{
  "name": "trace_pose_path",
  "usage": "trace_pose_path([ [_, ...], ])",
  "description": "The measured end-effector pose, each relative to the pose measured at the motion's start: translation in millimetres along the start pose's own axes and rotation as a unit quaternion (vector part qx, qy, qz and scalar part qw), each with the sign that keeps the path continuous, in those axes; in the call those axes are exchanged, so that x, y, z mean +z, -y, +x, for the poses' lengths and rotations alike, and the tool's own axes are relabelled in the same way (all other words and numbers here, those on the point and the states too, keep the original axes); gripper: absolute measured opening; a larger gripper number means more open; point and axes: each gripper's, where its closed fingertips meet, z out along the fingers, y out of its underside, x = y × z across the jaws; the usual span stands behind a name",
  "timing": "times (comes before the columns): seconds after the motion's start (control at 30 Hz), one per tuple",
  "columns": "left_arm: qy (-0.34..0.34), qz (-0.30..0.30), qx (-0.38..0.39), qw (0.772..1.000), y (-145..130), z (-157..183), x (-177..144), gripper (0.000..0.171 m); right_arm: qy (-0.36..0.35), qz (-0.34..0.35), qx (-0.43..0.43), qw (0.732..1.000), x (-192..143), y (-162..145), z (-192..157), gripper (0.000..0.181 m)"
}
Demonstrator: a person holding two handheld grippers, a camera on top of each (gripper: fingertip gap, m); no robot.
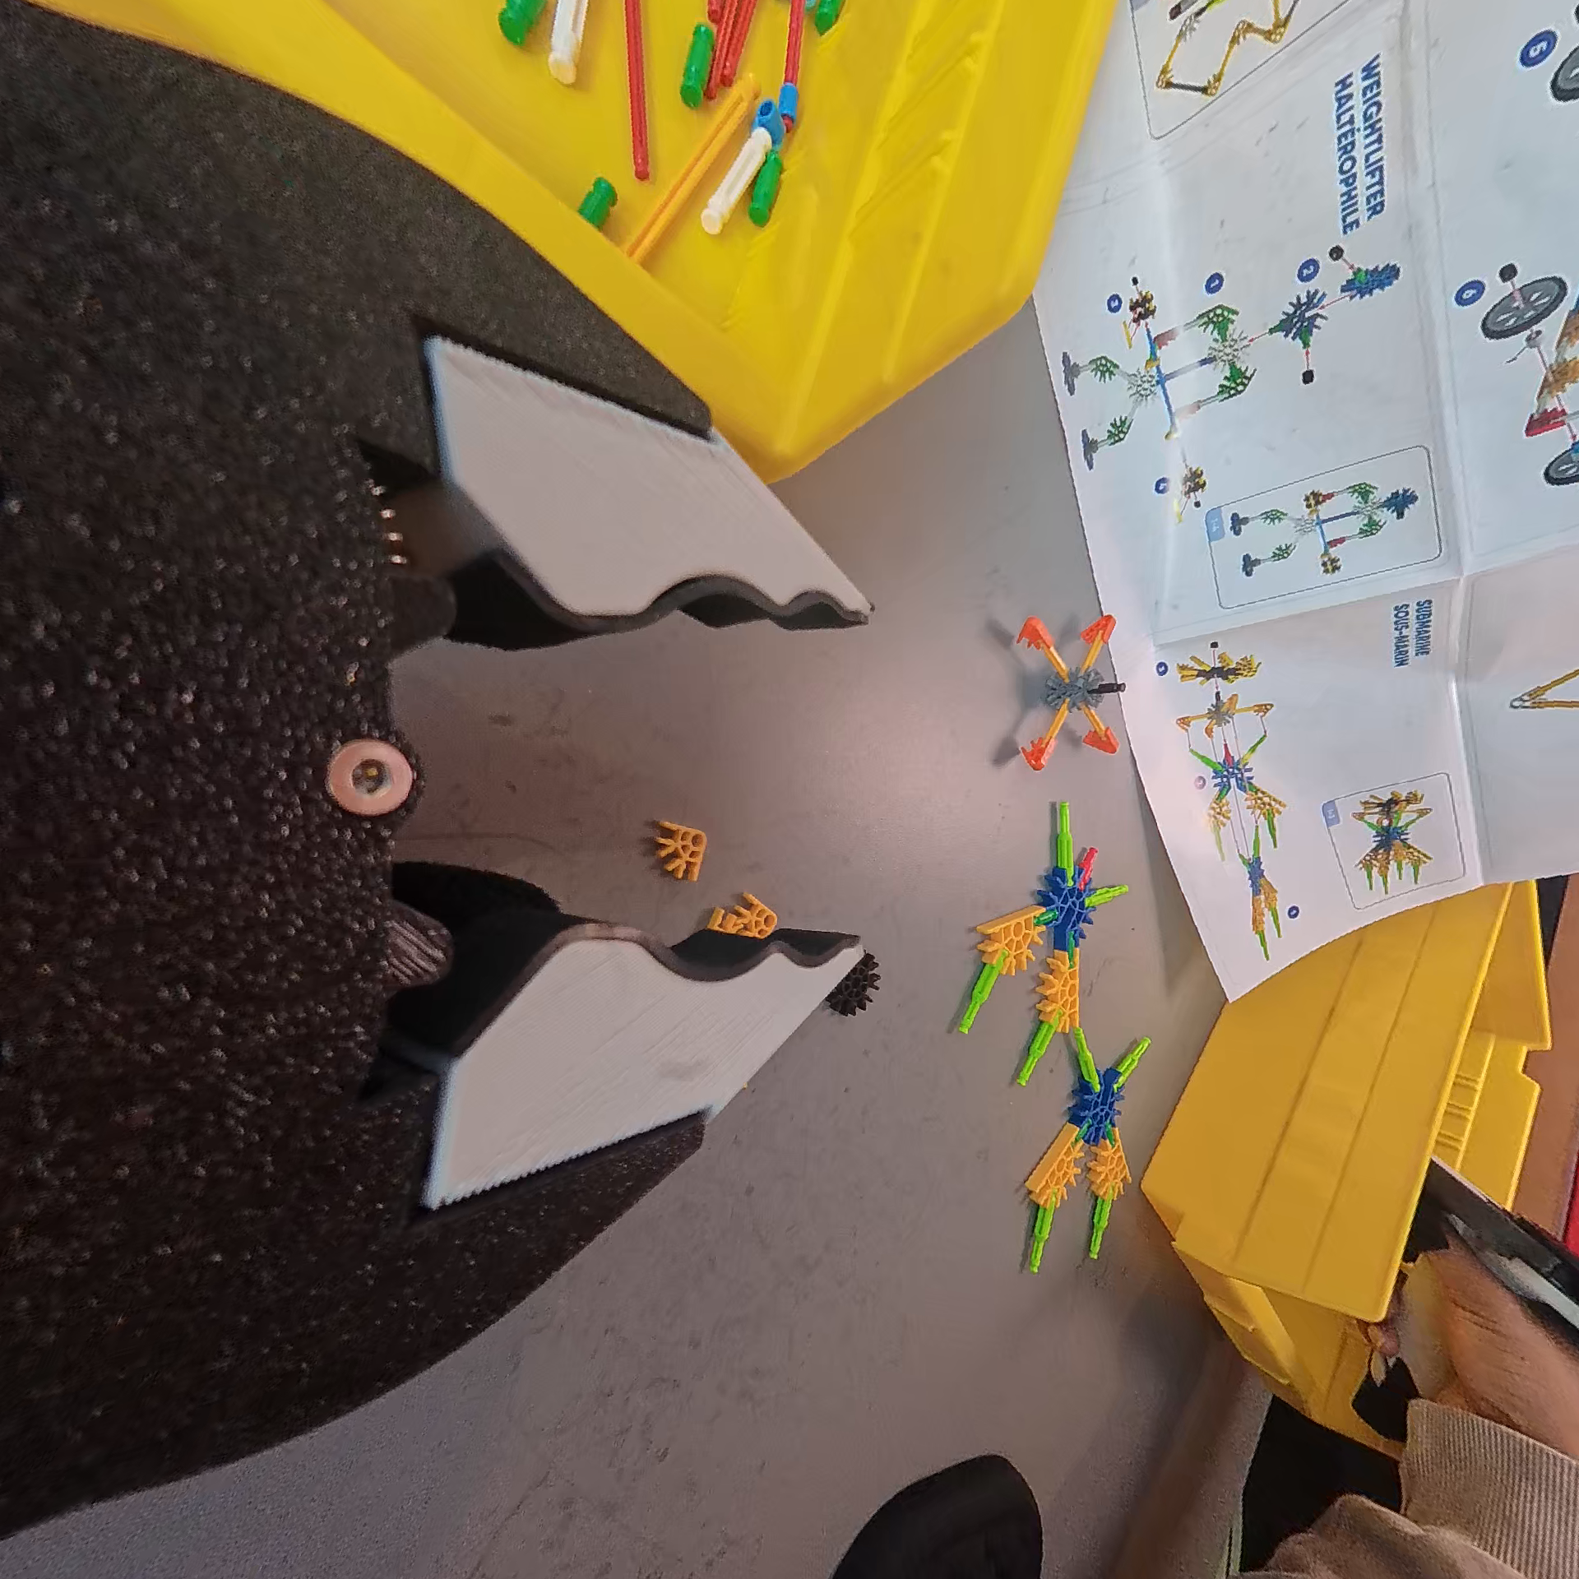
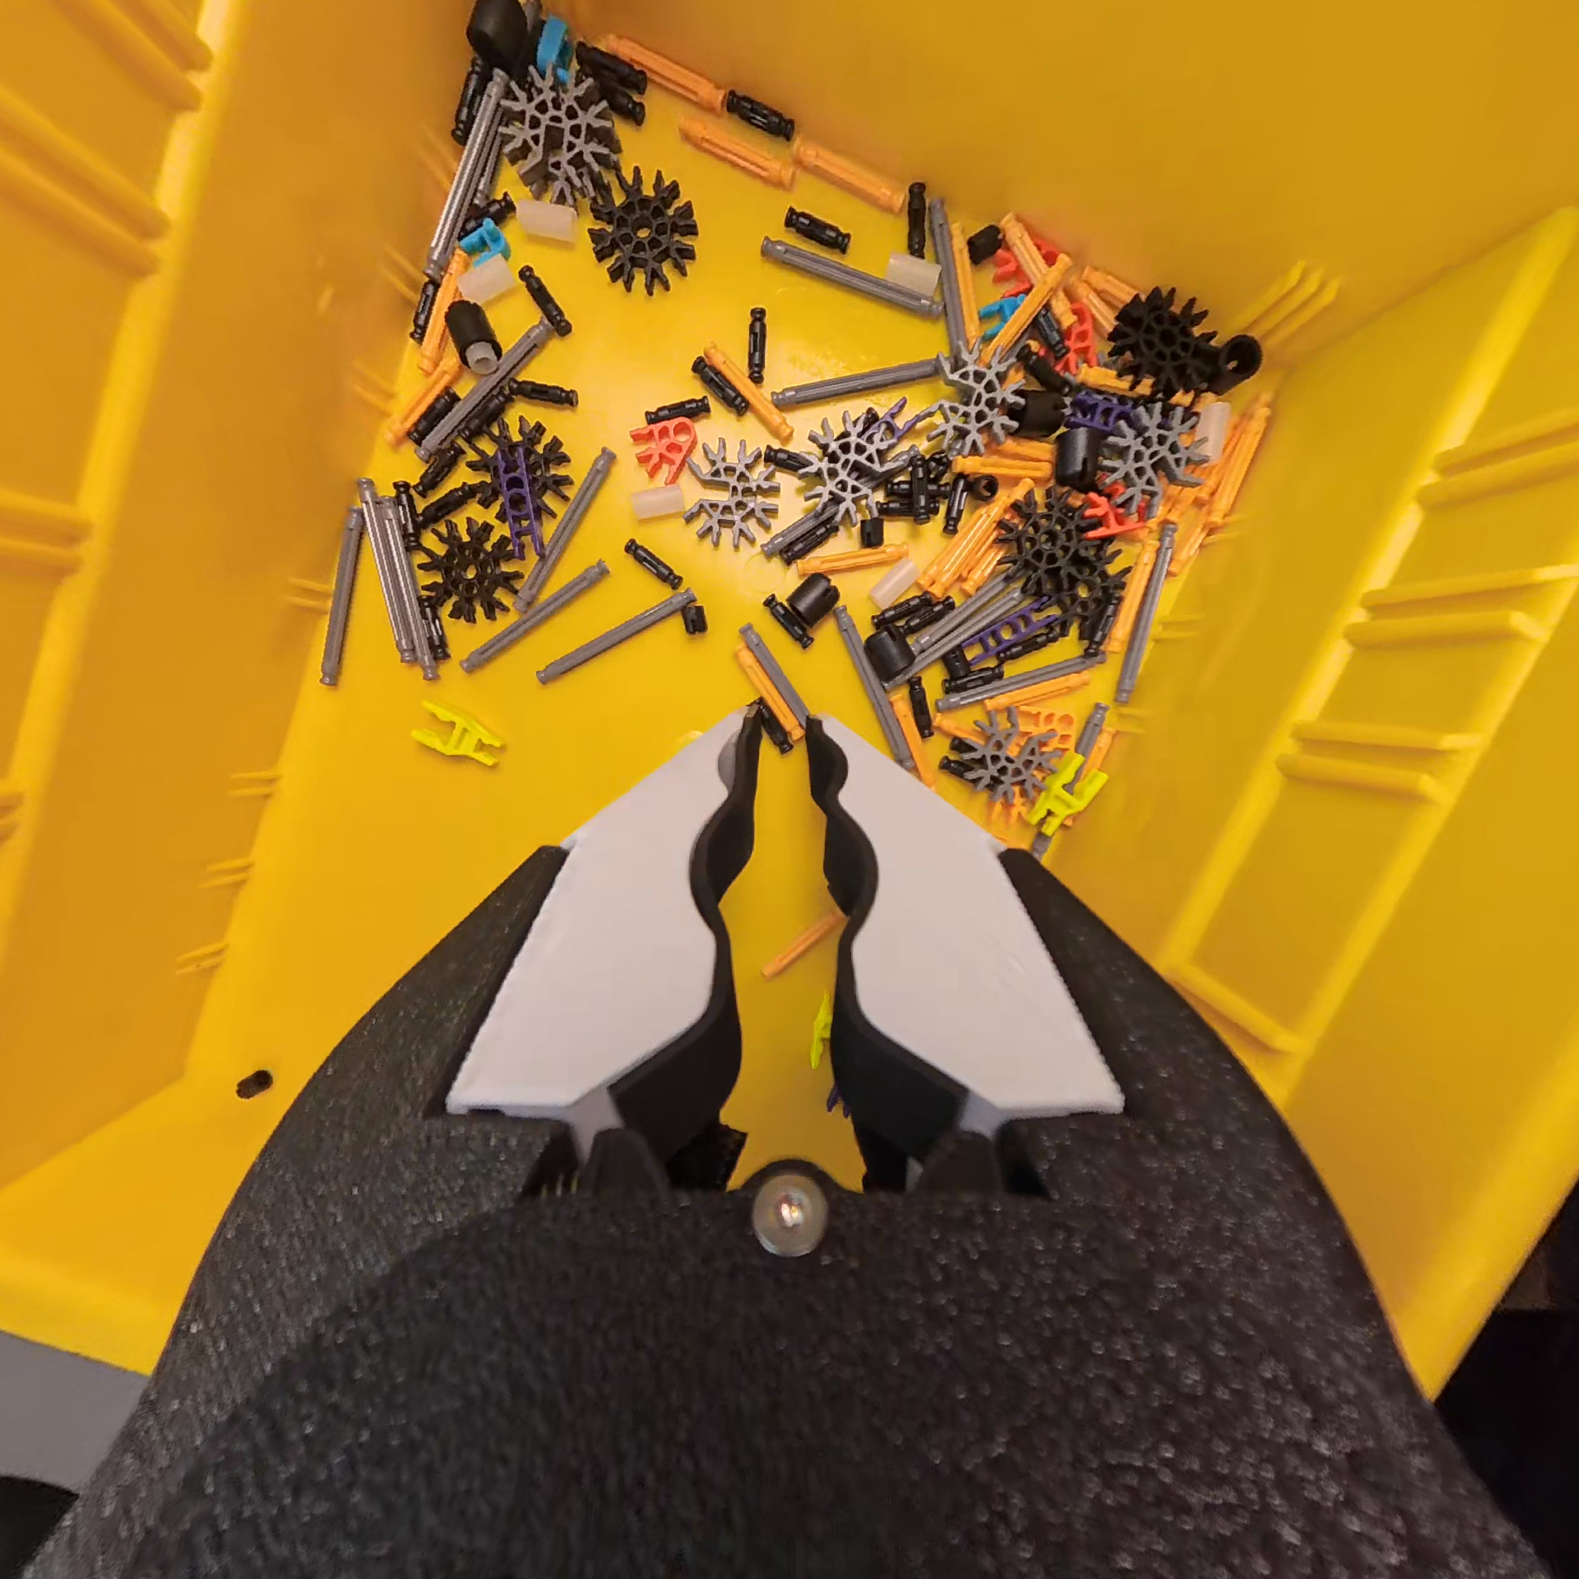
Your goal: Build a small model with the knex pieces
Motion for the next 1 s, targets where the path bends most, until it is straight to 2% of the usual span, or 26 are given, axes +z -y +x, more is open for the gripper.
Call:
trace_pose_path([
  [0.4,-0.004,-0.002,0.008,1.0,-0.8,2.9,0.5,0.07,0.007,0.001,0.009,1.0,-1.6,-7.0,-2.2,0.014],
  [0.7,-0.008,-0.004,0.011,1.0,-1.3,4.9,0.8,0.07,0.031,0.005,0.001,1.0,0.3,-5.9,-9.4,0.0],
  [0.83,-0.011,-0.004,0.013,1.0,-1.5,6.1,0.9,0.07,0.031,0.011,-0.02,0.999,-1.0,-5.9,-12.2,0.0],
  [0.93,-0.015,-0.006,0.009,1.0,-2.1,7.4,0.3,0.068,0.045,0.048,-0.039,0.997,-15.9,2.1,-28.4,0.0],
  [1.0,-0.015,-0.007,0.007,1.0,-2.1,7.2,0.3,0.068,0.059,0.095,-0.064,0.992,-40.8,12.0,-49.8,0.0],
])
